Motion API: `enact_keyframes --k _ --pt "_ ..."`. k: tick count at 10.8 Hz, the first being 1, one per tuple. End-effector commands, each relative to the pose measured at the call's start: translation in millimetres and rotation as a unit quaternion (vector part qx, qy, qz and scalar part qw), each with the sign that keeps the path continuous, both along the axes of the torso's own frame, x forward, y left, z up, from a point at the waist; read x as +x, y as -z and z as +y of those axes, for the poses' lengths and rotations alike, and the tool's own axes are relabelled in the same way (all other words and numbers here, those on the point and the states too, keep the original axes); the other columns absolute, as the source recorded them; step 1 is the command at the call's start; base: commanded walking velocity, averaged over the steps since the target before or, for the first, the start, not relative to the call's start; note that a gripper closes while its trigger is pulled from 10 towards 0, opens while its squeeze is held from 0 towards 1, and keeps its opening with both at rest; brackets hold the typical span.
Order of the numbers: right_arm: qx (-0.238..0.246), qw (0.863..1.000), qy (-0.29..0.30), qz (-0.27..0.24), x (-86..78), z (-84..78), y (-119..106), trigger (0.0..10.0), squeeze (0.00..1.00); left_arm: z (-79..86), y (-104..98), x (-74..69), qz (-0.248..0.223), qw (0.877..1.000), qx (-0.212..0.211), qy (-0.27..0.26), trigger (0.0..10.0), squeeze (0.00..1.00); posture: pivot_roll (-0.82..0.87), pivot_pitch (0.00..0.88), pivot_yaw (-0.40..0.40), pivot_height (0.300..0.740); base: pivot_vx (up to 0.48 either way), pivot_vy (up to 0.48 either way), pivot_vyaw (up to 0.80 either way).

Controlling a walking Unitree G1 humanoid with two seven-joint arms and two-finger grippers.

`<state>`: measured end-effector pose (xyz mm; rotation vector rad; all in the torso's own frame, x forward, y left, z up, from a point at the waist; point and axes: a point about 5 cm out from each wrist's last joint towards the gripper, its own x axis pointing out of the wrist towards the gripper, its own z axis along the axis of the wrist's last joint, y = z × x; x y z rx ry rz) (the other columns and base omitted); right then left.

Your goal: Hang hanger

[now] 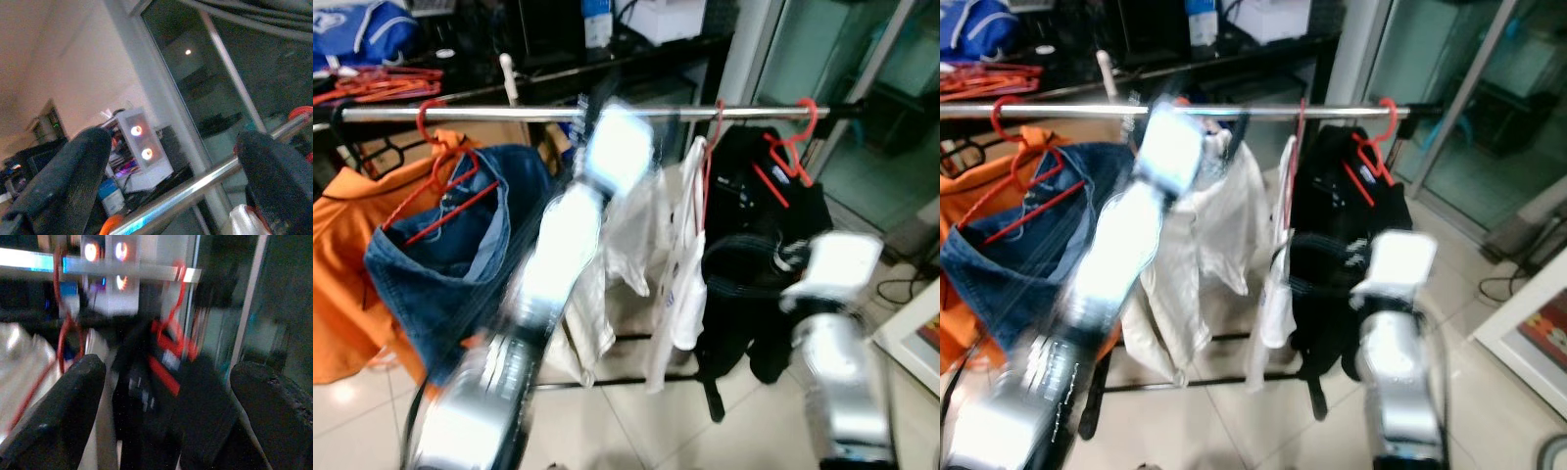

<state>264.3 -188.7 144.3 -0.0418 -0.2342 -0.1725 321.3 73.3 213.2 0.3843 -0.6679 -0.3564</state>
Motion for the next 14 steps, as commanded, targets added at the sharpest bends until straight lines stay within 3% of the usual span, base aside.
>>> enact_keyframes --k 1,3,6,9,10,12,14 --pt "-0.006 1.0 0.014 0.0 -3.5 -3.8 -3 10.0 0.0 -2.5 -3 -6.2 -0.01 1.0 0.004 0.002 10.0 0.0 -0.13 0.0 0.02 0.74 0.0 0.0 0.0" --pt "-0.008 1.0 -0.001 0.015 3.2 -0.6 2 10.0 0.0 -11.3 8 -2.6 0.026 1.0 0.008 0.004 10.0 0.0 -0.1 0.0 0.0 0.74 0.0 0.0 0.0" --pt "-0.014 1.0 -0.015 0.016 12.7 6.7 -1 10.0 0.0 -26.2 -5 -3.2 0.021 0.999 0.018 0.017 10.0 0.0 -0.1 0.0 -0.007 0.74 0.287 -0.38 0.0" --pt "-0.012 0.999 -0.017 0.025 12.5 7.3 4 10.0 0.0 -30.3 -3 -4.1 0.047 0.998 0.006 0.028 10.0 0.0 -0.1 0.0 0.001 0.74 0.289 -0.379 0.0" --pt "-0.012 0.999 -0.017 0.027 11.6 7.7 5 10.0 0.0 -28.4 -7 1.1 0.073 0.997 -0.022 0.006 10.0 0.0 -0.1 0.004 0.004 0.74 0.0 0.0 0.0" --pt "-0.012 0.999 -0.016 0.03 9.9 6.1 7 10.0 0.0 -22.4 -41 -3.0 0.004 1.0 -0.027 -0.011 10.0 0.0 -0.1 0.006 0.003 0.74 0.0 0.0 0.0" --pt "-0.014 0.999 -0.018 0.031 11.0 7.0 8 10.0 0.0 -17.9 -51 -0.1 0.004 0.999 -0.037 -0.029 10.0 0.0 -0.1 0.002 0.003 0.74 0.0 0.0 0.0"
